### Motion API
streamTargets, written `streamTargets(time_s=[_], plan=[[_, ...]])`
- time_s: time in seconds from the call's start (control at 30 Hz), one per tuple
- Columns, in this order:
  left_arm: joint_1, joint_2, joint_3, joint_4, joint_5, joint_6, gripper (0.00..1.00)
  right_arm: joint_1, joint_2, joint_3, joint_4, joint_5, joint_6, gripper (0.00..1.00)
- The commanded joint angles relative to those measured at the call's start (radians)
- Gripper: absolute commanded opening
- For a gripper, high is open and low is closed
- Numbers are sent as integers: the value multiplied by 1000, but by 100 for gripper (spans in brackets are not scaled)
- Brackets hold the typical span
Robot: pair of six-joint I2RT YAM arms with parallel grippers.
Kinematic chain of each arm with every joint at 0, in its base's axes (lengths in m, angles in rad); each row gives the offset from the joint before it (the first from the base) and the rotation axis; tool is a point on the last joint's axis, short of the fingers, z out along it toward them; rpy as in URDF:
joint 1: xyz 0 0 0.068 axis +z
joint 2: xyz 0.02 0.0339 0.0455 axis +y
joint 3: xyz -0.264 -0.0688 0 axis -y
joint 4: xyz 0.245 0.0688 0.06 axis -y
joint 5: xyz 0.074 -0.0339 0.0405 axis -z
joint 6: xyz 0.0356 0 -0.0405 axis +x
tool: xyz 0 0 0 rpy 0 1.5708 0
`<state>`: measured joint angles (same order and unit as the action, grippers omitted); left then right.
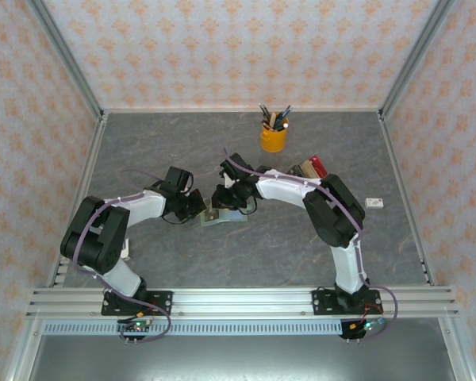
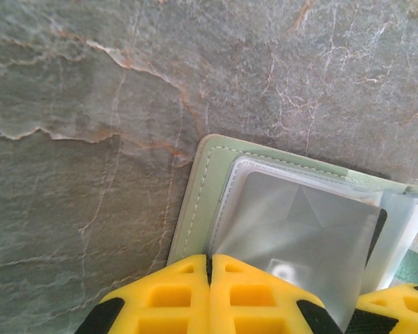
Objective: Take the credit cards out of the card holder
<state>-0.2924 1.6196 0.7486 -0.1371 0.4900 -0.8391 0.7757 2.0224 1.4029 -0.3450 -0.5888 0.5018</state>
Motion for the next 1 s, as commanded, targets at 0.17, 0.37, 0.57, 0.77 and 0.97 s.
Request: streamTargets(time_s=[0.17,0.37,0.57,0.77,0.97], plan=[[-1,66,-52,-47,-24,11,0,33,-6,-8,120,2,40,25],[1,68,-58,-48,-33,11,0,33,-61,-85,267,-38,174,22],[14,72,-76,-65,-59,12,0,28,-76,-60,48,157,149,22],[22,83,-80,-93,-80,19,0,25,-49,-60,22,170,150,23],[24,90,-77,-91,-72,20,0,25,-16,-45,62,78,133,24]])
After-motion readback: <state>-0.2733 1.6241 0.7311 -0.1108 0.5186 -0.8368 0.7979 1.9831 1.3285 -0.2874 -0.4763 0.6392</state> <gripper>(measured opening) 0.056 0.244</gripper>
